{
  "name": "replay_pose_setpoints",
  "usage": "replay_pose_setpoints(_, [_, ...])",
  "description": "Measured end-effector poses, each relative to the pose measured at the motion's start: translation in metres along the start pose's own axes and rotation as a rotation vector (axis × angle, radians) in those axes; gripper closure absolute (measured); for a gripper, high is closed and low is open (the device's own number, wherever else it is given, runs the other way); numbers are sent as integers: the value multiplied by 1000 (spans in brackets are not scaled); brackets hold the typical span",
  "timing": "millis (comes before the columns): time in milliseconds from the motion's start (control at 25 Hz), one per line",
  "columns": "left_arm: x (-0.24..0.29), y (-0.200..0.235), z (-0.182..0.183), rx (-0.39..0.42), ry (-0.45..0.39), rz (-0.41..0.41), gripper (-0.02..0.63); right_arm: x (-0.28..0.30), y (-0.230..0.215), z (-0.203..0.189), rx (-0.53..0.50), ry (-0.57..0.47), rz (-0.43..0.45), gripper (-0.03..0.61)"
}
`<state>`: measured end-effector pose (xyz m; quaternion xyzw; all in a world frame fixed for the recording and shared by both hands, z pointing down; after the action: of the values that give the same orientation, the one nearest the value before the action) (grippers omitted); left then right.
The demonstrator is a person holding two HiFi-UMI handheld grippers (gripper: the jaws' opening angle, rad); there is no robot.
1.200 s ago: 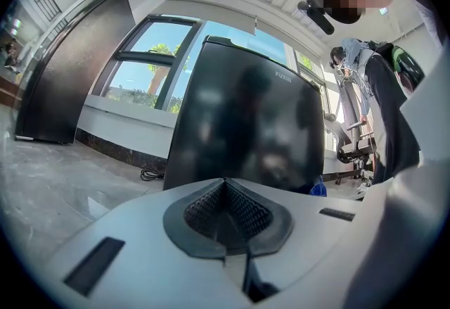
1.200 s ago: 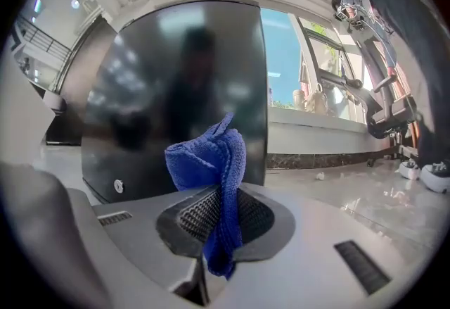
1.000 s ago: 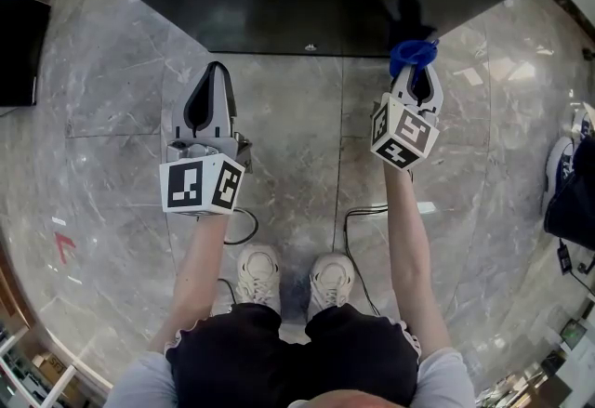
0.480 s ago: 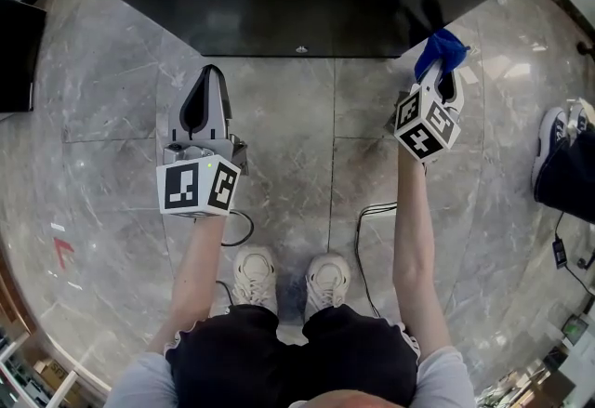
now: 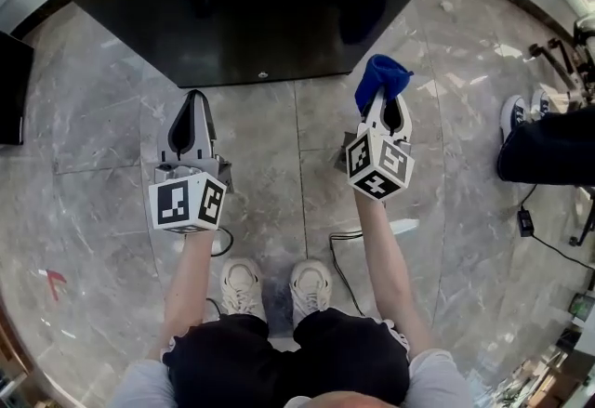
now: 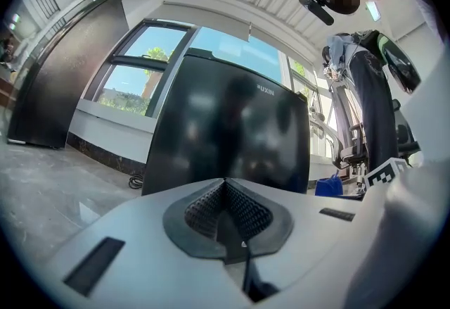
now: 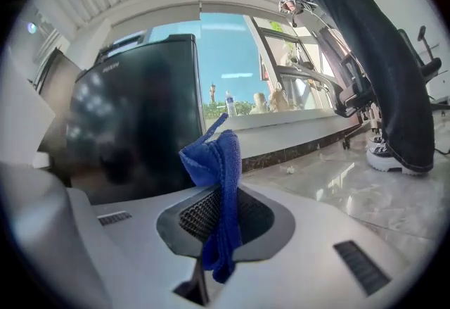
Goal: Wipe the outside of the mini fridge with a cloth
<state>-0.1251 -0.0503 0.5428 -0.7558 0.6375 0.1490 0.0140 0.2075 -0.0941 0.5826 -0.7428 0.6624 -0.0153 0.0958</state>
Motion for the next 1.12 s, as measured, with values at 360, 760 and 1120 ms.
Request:
replay_pose_setpoints(360, [1, -32, 41, 6, -35, -78, 609, -31, 43, 86, 111, -88, 132, 518])
replay_pose_setpoints(760, [30, -37, 58, -13, -35, -99, 609, -23, 70, 108, 108, -54, 228, 518])
replay_pose_setpoints(1120, [85, -31, 96, 85, -81, -150, 609, 24, 80, 157, -5, -51, 271, 518])
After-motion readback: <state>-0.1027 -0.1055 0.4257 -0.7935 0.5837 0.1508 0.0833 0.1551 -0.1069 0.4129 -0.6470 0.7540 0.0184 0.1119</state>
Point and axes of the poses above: the fingertips, and each gripper's own axes: x forward along the fingers, y to its left, z out of its top, the point moved 9 cm from there along -x, backward along the fingers, and after that the axes turned 14 degrees about -y, right-handed, at the moved point
